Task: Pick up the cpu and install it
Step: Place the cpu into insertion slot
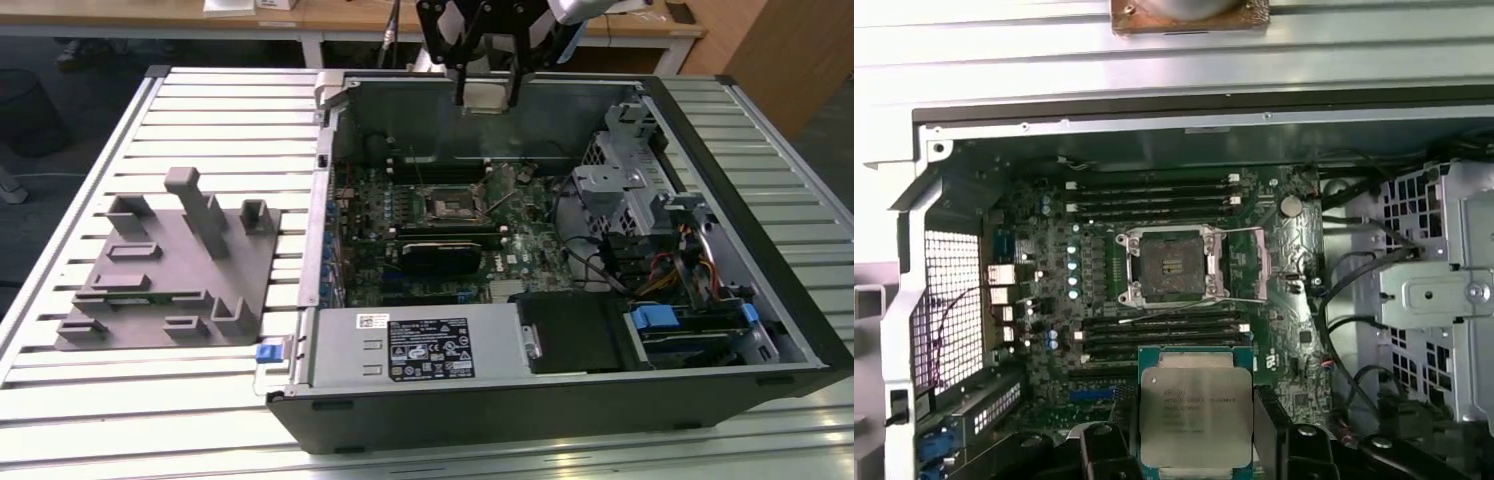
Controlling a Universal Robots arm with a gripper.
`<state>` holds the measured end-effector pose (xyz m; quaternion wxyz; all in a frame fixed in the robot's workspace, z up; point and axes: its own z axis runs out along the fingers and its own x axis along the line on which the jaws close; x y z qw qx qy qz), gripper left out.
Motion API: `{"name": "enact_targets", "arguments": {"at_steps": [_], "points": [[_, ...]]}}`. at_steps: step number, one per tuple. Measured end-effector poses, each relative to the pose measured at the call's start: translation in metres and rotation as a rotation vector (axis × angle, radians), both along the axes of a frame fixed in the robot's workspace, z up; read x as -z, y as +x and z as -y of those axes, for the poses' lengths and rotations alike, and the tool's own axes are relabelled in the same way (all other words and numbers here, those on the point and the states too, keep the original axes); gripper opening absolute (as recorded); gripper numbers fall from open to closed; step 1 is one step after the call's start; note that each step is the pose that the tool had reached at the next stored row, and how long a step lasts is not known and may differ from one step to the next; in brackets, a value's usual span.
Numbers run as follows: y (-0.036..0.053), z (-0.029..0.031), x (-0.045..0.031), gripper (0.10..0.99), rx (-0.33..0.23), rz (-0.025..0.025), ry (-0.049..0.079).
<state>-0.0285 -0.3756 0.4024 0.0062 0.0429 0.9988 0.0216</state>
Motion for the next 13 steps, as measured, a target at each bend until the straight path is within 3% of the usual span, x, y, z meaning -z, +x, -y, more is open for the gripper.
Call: {"name": "enact_targets", "arguments": {"at_steps": [13], "points": [[0.0000,0.0000,0.0034,0.541,0.217,0.0000,0.000]]}}
